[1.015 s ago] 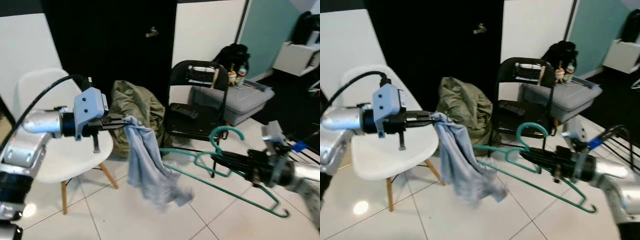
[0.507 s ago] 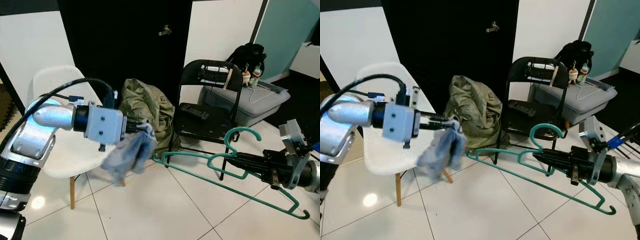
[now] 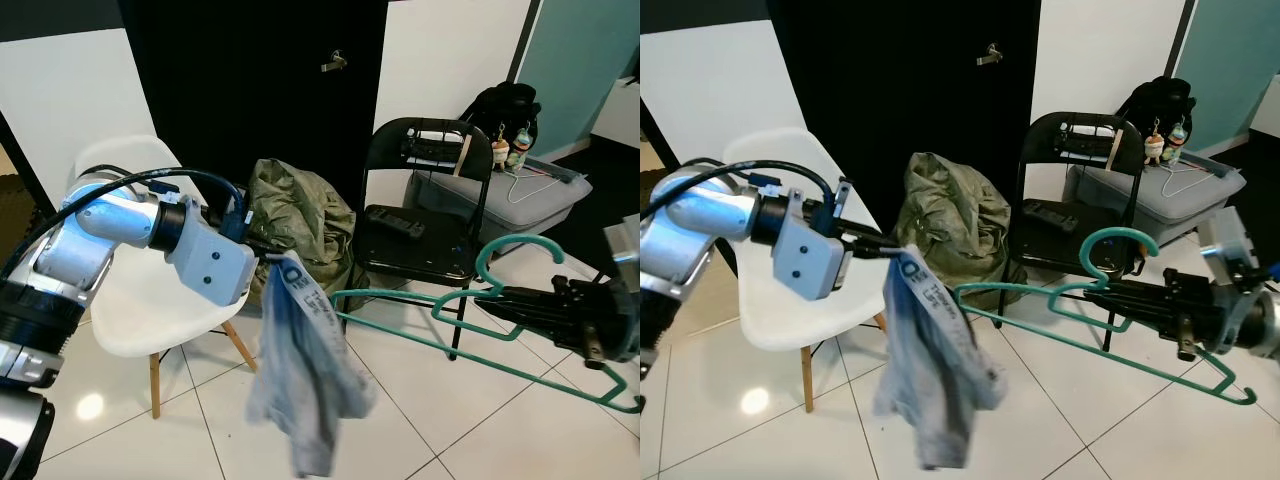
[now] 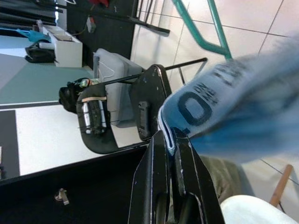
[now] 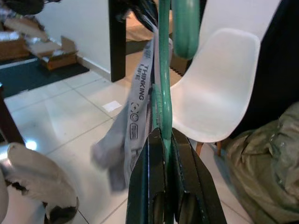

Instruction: Hang hanger

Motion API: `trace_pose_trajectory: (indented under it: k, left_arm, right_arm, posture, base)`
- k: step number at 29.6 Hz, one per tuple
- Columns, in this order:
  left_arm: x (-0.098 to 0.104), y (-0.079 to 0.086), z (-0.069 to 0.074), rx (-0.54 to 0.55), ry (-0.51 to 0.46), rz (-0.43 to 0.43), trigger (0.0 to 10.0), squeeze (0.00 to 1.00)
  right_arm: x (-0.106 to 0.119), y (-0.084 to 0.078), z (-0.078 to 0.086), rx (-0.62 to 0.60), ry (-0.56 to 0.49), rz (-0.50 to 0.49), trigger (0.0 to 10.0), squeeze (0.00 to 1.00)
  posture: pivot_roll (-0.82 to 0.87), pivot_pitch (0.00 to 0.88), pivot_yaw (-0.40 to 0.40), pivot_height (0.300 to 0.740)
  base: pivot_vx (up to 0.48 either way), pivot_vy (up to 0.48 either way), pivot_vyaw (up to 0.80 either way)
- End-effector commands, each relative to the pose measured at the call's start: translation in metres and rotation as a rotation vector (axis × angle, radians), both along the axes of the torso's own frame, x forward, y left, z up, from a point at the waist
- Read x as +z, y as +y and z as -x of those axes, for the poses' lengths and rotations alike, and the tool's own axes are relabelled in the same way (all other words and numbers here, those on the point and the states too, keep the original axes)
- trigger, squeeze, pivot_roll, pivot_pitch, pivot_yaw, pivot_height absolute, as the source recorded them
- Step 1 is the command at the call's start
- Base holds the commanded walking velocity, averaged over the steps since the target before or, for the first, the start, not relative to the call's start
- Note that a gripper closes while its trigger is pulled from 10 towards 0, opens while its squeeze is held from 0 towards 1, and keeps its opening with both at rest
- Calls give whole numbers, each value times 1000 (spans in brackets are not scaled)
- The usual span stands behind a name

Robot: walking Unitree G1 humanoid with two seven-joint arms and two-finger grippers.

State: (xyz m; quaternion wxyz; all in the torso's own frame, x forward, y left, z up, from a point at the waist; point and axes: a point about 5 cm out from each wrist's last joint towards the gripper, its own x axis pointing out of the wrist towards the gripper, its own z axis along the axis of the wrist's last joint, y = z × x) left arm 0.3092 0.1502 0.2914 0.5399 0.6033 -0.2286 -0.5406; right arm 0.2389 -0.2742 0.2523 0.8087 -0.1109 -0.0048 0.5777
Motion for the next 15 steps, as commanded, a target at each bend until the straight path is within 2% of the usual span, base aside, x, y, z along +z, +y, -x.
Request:
trace_pose_trajectory:
  k: [1, 5, 8, 11, 15]
  left_arm:
    - [2, -2, -1, -12, -21, 10, 10000, 0]
    - [6, -6, 0, -39, -49, 29, 10000, 0]
    - [12, -14, 0, -89, -82, 45, 10000, 0]
    - [15, -19, 1, -115, -95, 58, 10000, 0]
    - [18, -22, 3, -140, -99, 57, 10000, 0]
  right_arm:
    - [11, 4, 6, 48, -33, 2, 10000, 0]
    - [15, 9, 8, 86, -42, 13, 10000, 0]
    - [12, 20, 7, 123, -37, 16, 10000, 0]
    - [11, 24, 0, 86, -56, -3, 10000, 0]
    - [9, 23, -16, -50, -117, -3, 10000, 0]
  posture:
    - [-38, 0, 42, 740]
    - [-39, 0, 43, 740]
    - [-40, 0, 45, 740]
    - [-32, 0, 50, 740]
    - [-28, 0, 51, 740]
  base:
    - [0, 0, 0]
    - [0, 0, 0]
    - [0, 0, 0]
    - [0, 0, 0]
    - [0, 0, 0]
